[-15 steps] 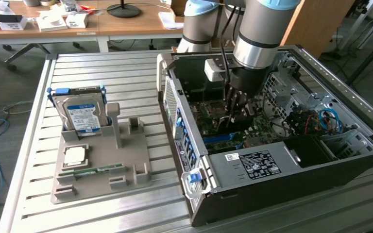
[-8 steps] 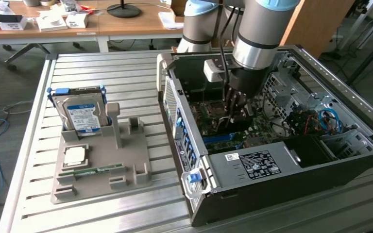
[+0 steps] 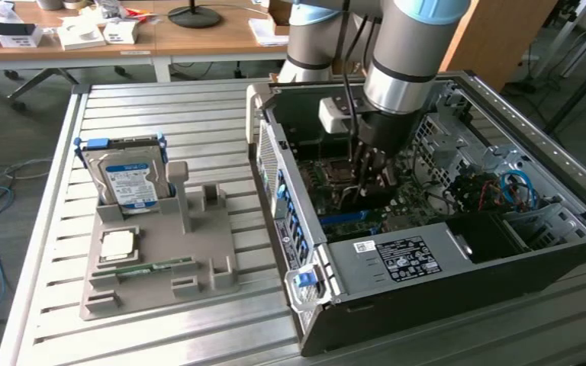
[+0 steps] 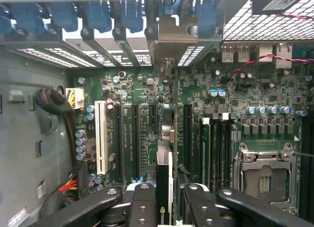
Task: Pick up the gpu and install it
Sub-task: 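Insert the gpu into the slot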
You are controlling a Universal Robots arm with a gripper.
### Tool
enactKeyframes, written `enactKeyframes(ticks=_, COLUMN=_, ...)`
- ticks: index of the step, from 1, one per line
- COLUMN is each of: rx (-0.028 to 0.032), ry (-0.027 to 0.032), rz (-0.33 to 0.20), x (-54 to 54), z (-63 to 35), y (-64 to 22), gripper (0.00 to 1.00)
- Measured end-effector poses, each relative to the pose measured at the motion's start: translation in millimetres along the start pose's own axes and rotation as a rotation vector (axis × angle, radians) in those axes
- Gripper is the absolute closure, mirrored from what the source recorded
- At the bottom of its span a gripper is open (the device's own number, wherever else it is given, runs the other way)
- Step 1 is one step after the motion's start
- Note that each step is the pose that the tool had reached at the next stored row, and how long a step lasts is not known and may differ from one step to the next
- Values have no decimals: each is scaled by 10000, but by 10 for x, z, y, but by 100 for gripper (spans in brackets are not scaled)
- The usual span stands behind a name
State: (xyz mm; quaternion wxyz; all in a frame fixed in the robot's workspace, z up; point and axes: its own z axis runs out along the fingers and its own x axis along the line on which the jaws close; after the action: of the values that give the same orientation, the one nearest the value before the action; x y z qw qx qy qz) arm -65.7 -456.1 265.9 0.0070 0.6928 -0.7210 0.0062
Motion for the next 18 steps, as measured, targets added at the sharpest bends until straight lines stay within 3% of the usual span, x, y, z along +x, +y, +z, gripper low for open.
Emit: enactKeyframes(ticks=18, rx=0, ry=4, rz=-5, x=-1, z=30, y=34, gripper=74)
